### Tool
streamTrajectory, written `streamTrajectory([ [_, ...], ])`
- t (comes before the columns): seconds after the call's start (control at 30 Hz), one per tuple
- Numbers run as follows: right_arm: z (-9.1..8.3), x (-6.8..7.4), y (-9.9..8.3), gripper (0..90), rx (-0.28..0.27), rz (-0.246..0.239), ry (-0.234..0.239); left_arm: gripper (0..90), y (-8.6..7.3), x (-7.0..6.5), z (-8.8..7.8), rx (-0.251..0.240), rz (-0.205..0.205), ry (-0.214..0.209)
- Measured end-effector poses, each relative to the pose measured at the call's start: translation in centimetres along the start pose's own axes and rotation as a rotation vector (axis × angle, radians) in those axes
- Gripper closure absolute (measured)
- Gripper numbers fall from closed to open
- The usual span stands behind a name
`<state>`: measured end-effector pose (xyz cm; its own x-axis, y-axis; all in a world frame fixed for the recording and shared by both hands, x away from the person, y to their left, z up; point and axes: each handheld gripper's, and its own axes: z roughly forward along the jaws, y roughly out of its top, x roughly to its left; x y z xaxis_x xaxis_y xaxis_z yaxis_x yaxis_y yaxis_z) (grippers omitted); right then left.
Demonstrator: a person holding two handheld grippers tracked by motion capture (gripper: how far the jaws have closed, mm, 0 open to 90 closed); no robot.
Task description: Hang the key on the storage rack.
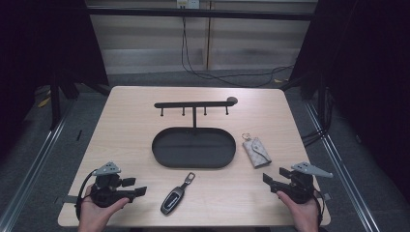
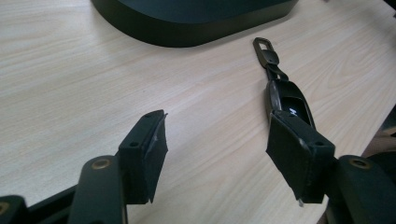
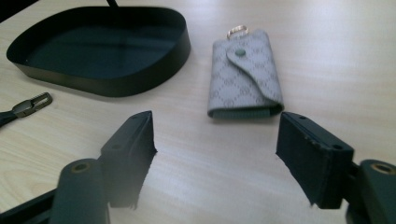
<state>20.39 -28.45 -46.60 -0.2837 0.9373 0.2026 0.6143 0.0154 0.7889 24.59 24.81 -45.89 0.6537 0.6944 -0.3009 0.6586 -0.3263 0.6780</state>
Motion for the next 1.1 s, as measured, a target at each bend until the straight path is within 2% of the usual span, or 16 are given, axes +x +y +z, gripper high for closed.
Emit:
streamTrajectory([
  [0.1, 0.1, 0.0, 0.0, 24.9, 0.01, 0.012, 0.005, 38.7, 0.1, 0.0, 0.0, 0.0, -0.005, 0.016],
  [0.23, 0.1, 0.0, 0.0, 23.5, 0.02, 0.019, 0.018, 39.1, 0.1, 0.0, 0.1, 0.006, -0.008, 0.014],
  [0.27, 0.1, 0.0, 0.0, 22.1, 0.025, 0.019, 0.02, 39.1, 0.0, 0.0, 0.1, 0.004, -0.009, 0.008],
  [0.3, 0.1, 0.0, 0.0, 21.0, 0.03, 0.014, 0.023, 39.1, 0.0, 0.1, 0.0, -0.001, -0.003, -0.019],
  [0.33, 0.1, 0.0, 0.0, 21.0, 0.031, 0.013, 0.022, 39.1, 0.0, 0.0, 0.0, -0.008, -0.015, -0.035],
  [0.47, 0.0, 0.0, -0.1, 22.2, 0.024, 0.013, 0.031, 37.4, 0.0, 0.1, 0.2, 0.003, -0.041, -0.061],
  [0.73, 0.0, 0.1, -0.1, 22.2, 0.034, 0.01, 0.036, 34.8, 0.4, -0.3, 0.6, 0.033, 0.002, -0.047],
  [0.87, 0.1, 0.2, -0.1, 21.6, 0.038, 0.005, 0.037, 37.0, 0.9, -0.6, 1.0, 0.051, 0.018, -0.042],
  [0.97, 0.1, 0.2, -0.1, 20.7, 0.041, 0.002, 0.037, 42.7, 1.3, -1.2, 1.2, 0.07, 0.043, 0.0],
  [1.07, 0.1, 0.2, -0.1, 20.2, 0.043, 0.001, 0.037, 42.6, 1.8, -1.5, 1.4, 0.082, 0.044, -0.012],
  [1.1, 0.1, 0.3, -0.1, 20.1, 0.042, -0.001, 0.037, 41.8, 2.1, -1.5, 1.5, 0.089, 0.055, -0.01],
])
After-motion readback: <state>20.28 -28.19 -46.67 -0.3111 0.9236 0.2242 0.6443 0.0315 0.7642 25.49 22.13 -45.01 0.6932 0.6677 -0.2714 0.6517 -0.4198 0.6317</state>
